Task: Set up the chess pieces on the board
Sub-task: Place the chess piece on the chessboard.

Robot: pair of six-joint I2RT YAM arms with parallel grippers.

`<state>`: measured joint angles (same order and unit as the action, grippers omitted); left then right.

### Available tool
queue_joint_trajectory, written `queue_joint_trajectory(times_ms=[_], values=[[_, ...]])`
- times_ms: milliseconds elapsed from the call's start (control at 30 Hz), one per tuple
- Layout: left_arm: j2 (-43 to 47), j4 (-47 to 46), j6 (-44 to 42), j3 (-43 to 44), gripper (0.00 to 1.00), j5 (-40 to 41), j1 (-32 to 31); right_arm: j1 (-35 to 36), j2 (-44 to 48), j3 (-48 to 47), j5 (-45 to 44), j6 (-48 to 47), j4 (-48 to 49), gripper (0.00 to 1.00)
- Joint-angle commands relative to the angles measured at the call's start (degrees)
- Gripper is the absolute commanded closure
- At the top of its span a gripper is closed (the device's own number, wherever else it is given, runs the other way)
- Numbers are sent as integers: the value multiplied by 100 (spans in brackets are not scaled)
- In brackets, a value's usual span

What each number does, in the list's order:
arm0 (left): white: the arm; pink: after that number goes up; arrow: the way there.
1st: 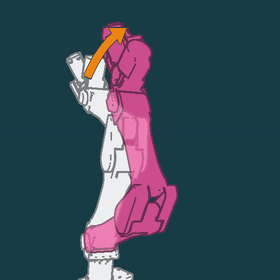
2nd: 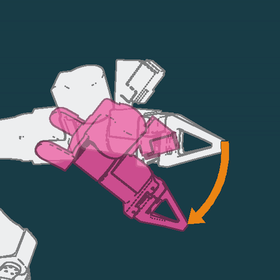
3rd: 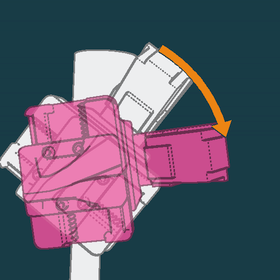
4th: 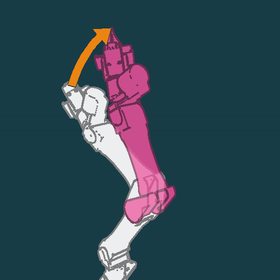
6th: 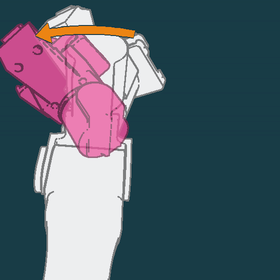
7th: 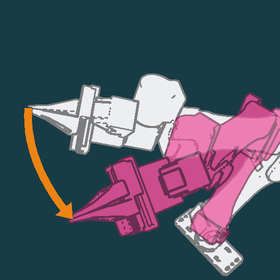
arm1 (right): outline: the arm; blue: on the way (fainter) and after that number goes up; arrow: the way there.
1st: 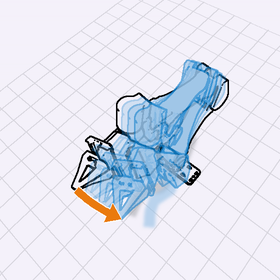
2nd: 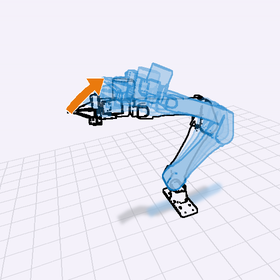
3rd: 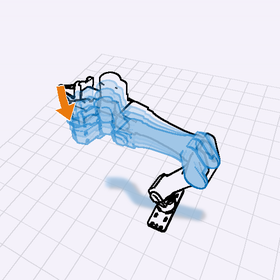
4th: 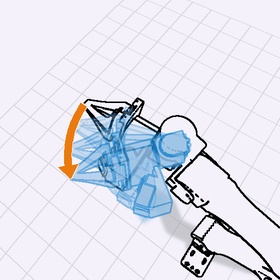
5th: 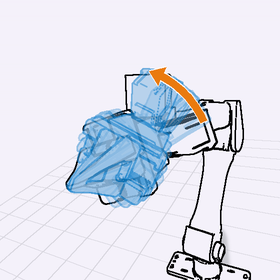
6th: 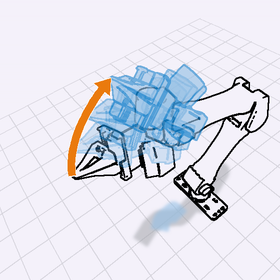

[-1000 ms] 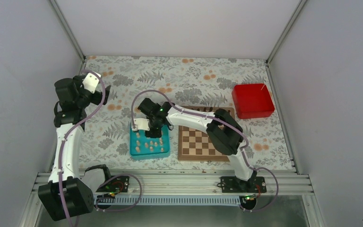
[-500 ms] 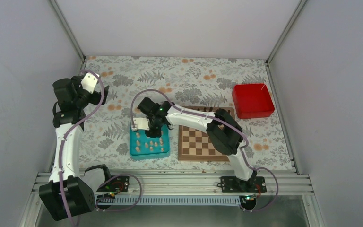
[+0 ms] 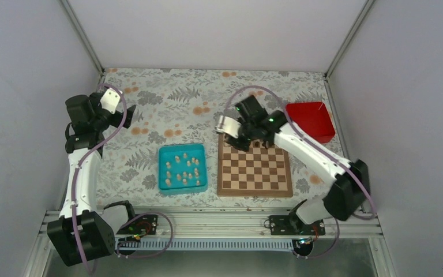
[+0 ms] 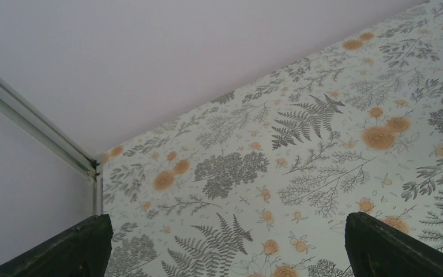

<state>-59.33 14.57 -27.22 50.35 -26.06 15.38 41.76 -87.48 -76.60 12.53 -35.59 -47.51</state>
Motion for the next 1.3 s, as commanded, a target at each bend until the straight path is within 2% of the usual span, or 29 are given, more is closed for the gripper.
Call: queue_joint_trajectory(times_ms=[0,167,367,667,1267], values=[[-144,-244,118,122,0,-225,27,-351,827,1191,-172,-134,-312,96],[-234,-412,121,39,0,-136,18,-506,1677,2187,-333,-326,-419,96],[-290,-564,190,-85,0,-63,20,-536,2191,3014,-620,-416,-440,96],[-255,-497,182,-88,0,-15,9,-541,2466,3550,-601,-420,-509,96],[-258,-438,167,-91,0,11,9,-540,2422,3625,-495,-616,-721,96]])
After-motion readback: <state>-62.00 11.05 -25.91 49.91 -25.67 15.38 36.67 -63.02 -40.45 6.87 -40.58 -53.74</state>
